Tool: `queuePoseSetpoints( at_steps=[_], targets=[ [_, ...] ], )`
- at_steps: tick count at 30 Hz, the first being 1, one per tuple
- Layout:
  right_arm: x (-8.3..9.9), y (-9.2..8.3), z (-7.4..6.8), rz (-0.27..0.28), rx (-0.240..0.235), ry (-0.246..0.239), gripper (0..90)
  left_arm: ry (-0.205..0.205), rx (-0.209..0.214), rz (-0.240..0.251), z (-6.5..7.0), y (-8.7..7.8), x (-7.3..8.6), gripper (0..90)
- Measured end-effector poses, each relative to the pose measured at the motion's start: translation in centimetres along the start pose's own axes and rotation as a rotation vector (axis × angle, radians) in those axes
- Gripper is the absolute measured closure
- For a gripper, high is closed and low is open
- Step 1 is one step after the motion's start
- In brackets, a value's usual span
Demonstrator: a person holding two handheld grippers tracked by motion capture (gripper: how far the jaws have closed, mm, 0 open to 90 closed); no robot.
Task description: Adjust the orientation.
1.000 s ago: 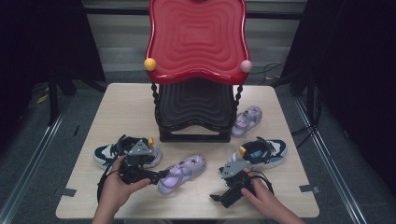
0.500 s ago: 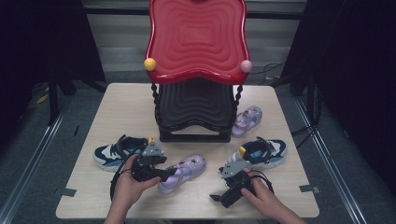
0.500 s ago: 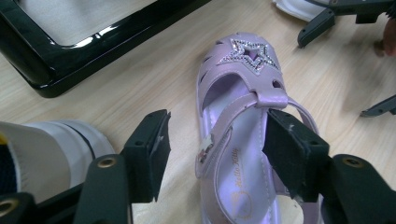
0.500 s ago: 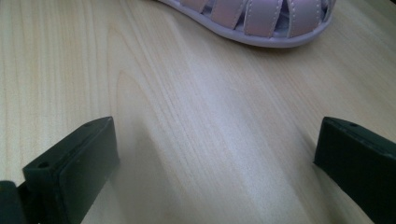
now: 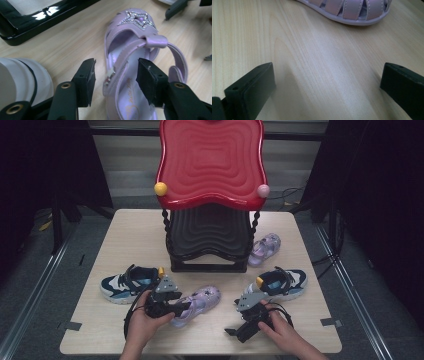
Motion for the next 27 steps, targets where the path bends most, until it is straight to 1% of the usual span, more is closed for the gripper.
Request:
queuePoseSetpoints(
  at_steps=[4, 7, 8, 10, 12, 13, 14, 17, 23, 27],
  targets=[
    [0.0, 0.0, -0.02, 0.0, 0.0, 0.002, 0.0, 0.004, -0.013, -0.002, -0.04, 0.0, -0.03, 51.7],
    [0.0, 0.0, 0.01, 0.0, 0.0, -0.001, 0.0, -0.001, -0.009, 0.003, 0.01, 0.2, 0.07, 52.6],
    [0.0, 0.0, 0.0, 0.0, 0.0, 0.0, 0.0, -0.005, -0.004, 0.006, 0.0, 0.25, 0.1, 52.8],
    [0.0, 0.0, -0.01, 0.0, 0.0, 0.002, 0.0, -0.014, -0.01, 0.018, -0.01, 0.37, 0.19, 53.1],
    [0.0, 0.0, -0.01, 0.0, 0.0, 0.001, 0.0, -0.027, -0.001, 0.034, -0.02, 0.54, 0.23, 53.1],
    [0.0, 0.0, -0.01, 0.0, 0.0, 0.001, 0.0, -0.029, 0.002, 0.034, 0.0, 0.57, 0.26, 53.1],
    [0.0, 0.0, 0.0, 0.0, 0.0, 0.0, 0.0, -0.027, -0.006, 0.042, 0.04, 0.58, 0.22, 53.1],
    [0.0, 0.0, 0.0, 0.0, 0.0, 0.0, 0.0, -0.026, -0.013, 0.046, 0.04, 0.55, 0.21, 53.5],
    [0.0, 0.0, 0.0, 0.0, 0.0, 0.0, 0.0, -0.034, -0.002, 0.061, 0.03, 0.6, 0.3, 54.1],
    [0.0, 0.0, 0.0, 0.0, 0.0, 0.0, 0.0, -0.037, -0.008, 0.066, 0.08, 0.61, 0.33, 56.0]
  ],
)
Point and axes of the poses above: each handheld gripper's, and its own axes: y roughly forward along the jaws, x roughly out of its underside, z roughly to its right, the point moved 2 cm from there along y, roughly forward along the jaws, and after that the axes turned 6 degrees about -y, right-handed, at the moved point
